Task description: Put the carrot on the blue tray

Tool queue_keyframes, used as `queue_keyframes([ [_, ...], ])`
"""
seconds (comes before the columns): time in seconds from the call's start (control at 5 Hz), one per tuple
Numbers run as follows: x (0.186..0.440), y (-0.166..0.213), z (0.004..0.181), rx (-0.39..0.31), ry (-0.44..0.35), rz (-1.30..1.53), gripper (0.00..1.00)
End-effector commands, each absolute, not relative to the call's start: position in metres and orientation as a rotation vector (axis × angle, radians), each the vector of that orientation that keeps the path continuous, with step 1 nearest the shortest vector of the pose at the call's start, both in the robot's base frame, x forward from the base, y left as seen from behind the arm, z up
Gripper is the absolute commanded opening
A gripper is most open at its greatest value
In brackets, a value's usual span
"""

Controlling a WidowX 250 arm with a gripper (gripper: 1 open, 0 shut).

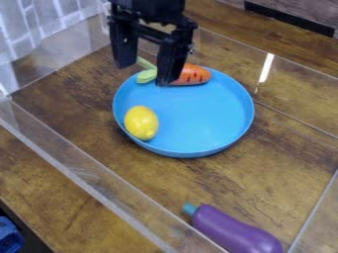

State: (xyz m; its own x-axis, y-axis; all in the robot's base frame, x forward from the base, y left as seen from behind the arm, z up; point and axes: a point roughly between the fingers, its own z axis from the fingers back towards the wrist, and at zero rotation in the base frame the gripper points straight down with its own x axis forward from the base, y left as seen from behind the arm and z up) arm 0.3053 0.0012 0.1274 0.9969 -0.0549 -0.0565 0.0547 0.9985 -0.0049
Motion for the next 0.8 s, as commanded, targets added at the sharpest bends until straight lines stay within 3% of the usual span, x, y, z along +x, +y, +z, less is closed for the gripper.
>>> queue_keyframes([
  [0.0, 0.308, 0.009, 0.157, 0.005, -0.015, -0.056, 1.00],
  [0.2, 0.314, 0.014, 0.161, 0.003, -0.010, -0.020, 1.00],
  [0.6, 0.310, 0.020, 0.147, -0.004, 0.007, -0.002, 1.00],
])
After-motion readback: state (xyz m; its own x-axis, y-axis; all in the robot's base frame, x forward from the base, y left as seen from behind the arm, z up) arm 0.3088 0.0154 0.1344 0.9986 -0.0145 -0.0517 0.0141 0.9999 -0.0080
